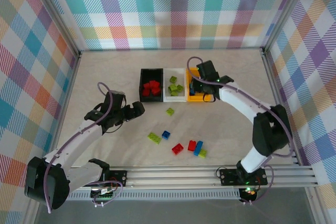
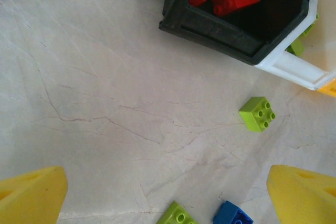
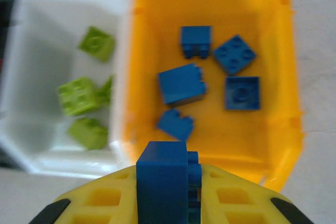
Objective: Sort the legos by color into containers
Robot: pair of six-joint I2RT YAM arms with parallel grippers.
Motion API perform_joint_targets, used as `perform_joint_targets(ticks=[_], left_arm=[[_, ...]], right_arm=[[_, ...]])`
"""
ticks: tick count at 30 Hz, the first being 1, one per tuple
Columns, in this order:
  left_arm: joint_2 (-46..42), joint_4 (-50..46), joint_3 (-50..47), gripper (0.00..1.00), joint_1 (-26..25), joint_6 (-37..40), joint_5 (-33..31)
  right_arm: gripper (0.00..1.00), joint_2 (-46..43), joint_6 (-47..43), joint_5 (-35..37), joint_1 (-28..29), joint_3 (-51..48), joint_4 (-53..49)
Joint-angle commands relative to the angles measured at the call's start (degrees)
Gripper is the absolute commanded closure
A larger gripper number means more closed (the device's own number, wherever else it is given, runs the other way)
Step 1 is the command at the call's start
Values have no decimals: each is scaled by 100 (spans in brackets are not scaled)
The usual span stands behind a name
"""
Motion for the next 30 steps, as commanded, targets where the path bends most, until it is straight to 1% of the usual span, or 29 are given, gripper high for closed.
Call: perform_joint_targets(ticks=[1, 3, 5, 8, 10, 12, 15, 17, 22, 26, 30], left_arm=[[56, 99, 142, 2, 54, 69, 251], [77, 103, 129, 1, 54, 50, 307], [100, 89, 130, 0, 53, 55, 376], [128, 26, 151, 0, 50, 100, 472], [161, -45, 168, 3, 38, 172, 546], [210, -99, 198, 5, 6, 242, 613], [299, -268, 294, 6, -177, 365, 577], [366, -393, 348, 7, -450, 435, 471], [689, -756, 333, 7, -1608, 512, -35], [1070, -834, 176, 7, -2410, 453, -398], [1557, -933, 335, 7, -3100, 531, -887]], right_arm=[[74, 554, -106, -39, -169, 511, -331], [71, 847, -144, -35, -260, 768, -395], [66, 1088, -194, -38, -300, 1061, -466], [50, 1287, -226, -41, -318, 1357, -565], [40, 1237, -237, -89, -323, 1410, -535], [36, 1096, -229, -153, -315, 1390, -517], [35, 730, -207, -291, -258, 1157, -423], [34, 489, -202, -289, -155, 927, -356], [33, -54, -70, -320, 20, 75, -43], [33, -281, 50, -346, 17, -420, 145], [33, -390, 94, -347, 20, -632, 242]])
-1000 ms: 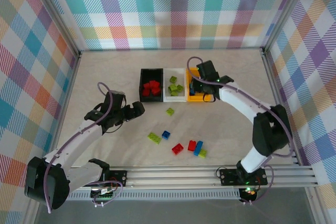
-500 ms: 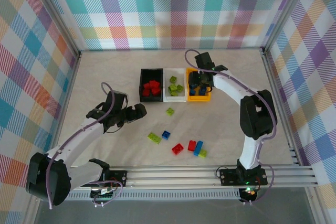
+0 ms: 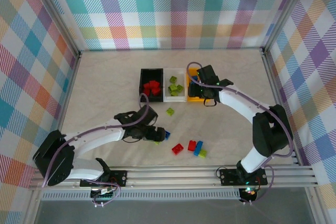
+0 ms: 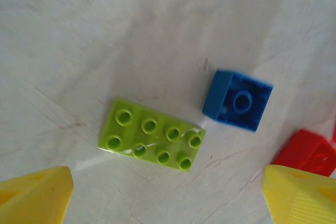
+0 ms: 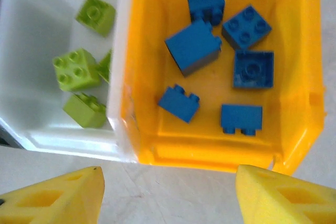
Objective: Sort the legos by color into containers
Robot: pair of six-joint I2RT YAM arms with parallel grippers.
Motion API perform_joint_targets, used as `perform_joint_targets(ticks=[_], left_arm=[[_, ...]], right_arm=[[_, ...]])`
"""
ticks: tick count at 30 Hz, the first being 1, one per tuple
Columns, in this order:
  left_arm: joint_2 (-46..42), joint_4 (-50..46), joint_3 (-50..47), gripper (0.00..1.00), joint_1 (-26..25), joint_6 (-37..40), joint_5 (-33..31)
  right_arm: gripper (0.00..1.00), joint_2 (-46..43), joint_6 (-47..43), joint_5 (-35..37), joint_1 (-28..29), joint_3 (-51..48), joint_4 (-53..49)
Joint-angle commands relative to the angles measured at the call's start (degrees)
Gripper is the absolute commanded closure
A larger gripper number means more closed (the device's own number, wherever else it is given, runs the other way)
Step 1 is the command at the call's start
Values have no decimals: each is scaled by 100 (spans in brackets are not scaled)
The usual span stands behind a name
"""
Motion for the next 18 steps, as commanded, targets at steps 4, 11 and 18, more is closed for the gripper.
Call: perform_joint_targets(ticks=[4, 11, 18], left_arm=[[614, -360, 295, 8, -483, 330, -727], [1355, -512, 638, 13, -505, 621, -1139], [1732, -580, 829, 16, -519, 773, -1297]], right_arm=[[33, -209, 121, -24, -26, -126, 218], [33, -253, 89, 15, -43, -207, 257], [33, -306, 61, 23, -109, -258, 320]])
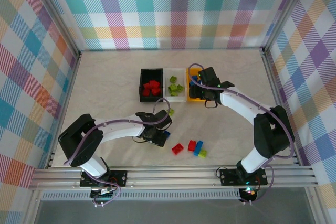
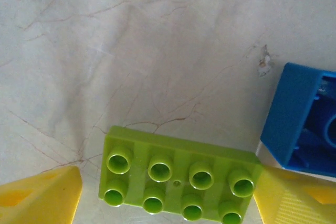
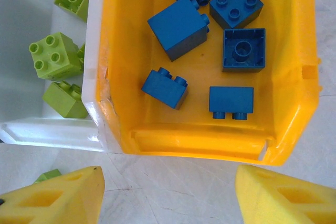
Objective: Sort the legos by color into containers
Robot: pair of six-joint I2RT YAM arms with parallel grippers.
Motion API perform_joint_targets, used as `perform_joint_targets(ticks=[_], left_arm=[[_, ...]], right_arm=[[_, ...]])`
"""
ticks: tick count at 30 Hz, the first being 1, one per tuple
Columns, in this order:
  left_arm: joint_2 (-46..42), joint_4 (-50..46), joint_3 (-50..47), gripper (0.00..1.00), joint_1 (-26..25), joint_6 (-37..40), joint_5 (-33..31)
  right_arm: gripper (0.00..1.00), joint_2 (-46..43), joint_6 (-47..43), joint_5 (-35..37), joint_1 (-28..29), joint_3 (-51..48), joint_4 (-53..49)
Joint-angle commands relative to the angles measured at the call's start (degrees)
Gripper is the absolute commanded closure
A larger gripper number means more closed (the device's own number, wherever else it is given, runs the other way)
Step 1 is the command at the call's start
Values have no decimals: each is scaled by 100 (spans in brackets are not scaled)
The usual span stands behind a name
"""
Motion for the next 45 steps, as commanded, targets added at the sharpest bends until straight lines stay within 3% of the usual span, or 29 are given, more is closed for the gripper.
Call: perform_joint_targets(ticks=[1, 12, 20, 26, 35, 41, 45], left_arm=[[172, -178, 124, 18, -57, 172, -223], [122, -180, 28, 37, -139, 94, -272], [-504, -437, 311, 42, -90, 52, -465], [-773, -385, 1042, 42, 525, 284, -356], [869, -145, 3367, 42, 1454, 504, -102], [2286, -745, 5233, 39, 1524, 710, -324], [2930, -1096, 6092, 31, 1586, 655, -355]], right_arm=[[33, -192, 31, 17, -53, -58, 154], [33, -201, 59, -17, -103, -77, 216], [33, -274, 72, -9, -107, -129, 228], [33, -427, 99, -10, -132, -284, 267], [32, -483, 165, -57, -141, -483, 310], [32, -500, 147, -71, -136, -500, 287], [32, -508, 172, -131, -140, -500, 293]])
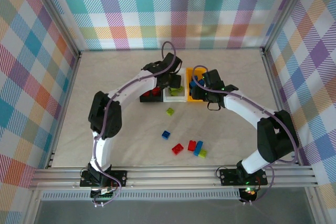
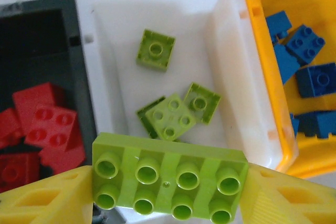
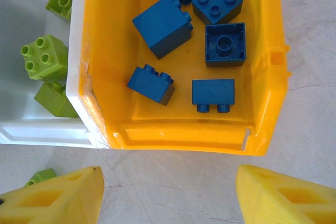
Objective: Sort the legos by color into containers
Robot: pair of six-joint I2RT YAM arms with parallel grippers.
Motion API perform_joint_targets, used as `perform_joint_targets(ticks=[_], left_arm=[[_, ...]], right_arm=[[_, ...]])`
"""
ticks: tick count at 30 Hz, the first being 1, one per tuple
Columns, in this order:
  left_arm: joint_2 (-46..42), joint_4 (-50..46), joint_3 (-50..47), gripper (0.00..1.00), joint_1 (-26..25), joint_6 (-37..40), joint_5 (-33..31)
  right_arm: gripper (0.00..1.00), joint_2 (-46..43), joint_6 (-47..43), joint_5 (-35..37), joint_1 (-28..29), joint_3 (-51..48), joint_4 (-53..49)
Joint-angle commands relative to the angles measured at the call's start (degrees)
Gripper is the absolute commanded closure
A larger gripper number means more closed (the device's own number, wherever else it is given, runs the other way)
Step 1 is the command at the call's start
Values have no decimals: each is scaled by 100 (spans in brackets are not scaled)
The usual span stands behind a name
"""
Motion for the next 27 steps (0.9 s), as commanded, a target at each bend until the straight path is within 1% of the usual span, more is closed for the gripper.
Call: perform_joint_targets(ticks=[1, 5, 10, 12, 15, 16, 19, 21, 24, 27], left_arm=[[322, -557, 574, 28, 58, 50, -78], [446, -605, 827, 22, 58, -63, 70], [30, -494, 620, 18, 59, -186, 272], [-350, -291, 242, 16, 58, -257, 376], [-1137, 138, -629, 12, 58, -407, 582], [-1430, 291, -966, 1, 58, -477, 671], [-2309, 693, -2018, 0, 58, -697, 866], [-2934, 928, -2750, 0, 58, -860, 889], [-3963, 1126, -3797, 0, 58, -1093, 677], [-4848, 941, -4565, 0, 88, -1203, 385]], right_arm=[[32, -182, 68, -129, -26, -64, 50], [32, -210, 73, -180, -24, -98, 54], [32, -329, 88, -383, -18, -202, 104], [32, -420, 72, -551, 12, -250, 91], [32, -557, 22, -772, 183, -372, -21], [32, -593, -7, -856, 284, -418, -86], [31, -642, -139, -1012, 756, -567, -246], [31, -578, -266, -1116, 1212, -615, -303], [30, -219, -443, -1218, 1992, -505, -353], [29, 313, -550, -924, 2667, -240, -359]])
